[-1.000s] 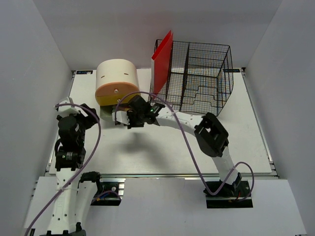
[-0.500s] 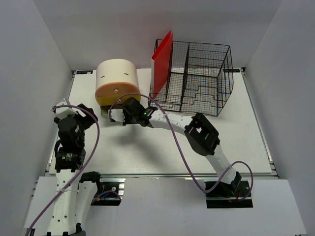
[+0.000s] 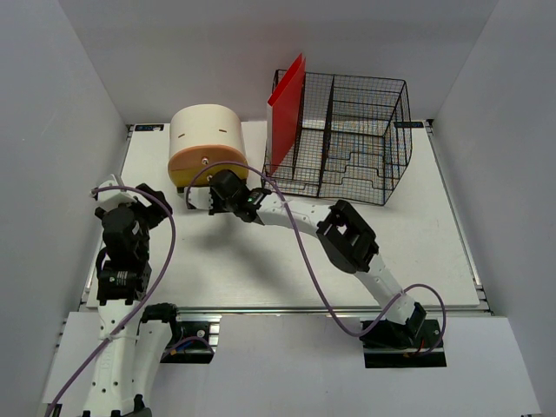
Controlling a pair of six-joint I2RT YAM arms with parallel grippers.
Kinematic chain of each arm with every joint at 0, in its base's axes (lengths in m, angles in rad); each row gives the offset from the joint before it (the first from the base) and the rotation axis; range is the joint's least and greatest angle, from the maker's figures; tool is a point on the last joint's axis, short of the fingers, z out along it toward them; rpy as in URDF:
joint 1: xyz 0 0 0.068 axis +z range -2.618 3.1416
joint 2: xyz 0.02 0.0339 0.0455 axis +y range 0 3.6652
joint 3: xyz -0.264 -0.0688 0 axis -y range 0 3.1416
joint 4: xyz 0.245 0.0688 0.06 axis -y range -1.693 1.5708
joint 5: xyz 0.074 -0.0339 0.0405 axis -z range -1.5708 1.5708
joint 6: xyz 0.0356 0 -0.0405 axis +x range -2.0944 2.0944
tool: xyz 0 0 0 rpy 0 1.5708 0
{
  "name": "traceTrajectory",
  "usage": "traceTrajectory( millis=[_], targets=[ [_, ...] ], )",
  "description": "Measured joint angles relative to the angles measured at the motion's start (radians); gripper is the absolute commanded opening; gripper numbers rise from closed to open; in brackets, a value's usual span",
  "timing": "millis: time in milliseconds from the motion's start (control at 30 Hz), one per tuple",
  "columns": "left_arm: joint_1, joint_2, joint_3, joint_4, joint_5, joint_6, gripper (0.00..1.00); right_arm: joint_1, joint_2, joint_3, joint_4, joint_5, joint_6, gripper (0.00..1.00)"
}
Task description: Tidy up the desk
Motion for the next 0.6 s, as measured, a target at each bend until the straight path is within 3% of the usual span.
traceTrajectory(
  millis=[600],
  targets=[
    [0.000, 0.002, 0.000, 0.000, -0.007, 0.000, 0.90, -0.005, 0.087, 0.061, 0.127, 0.041, -0.027, 0.00]
  ],
)
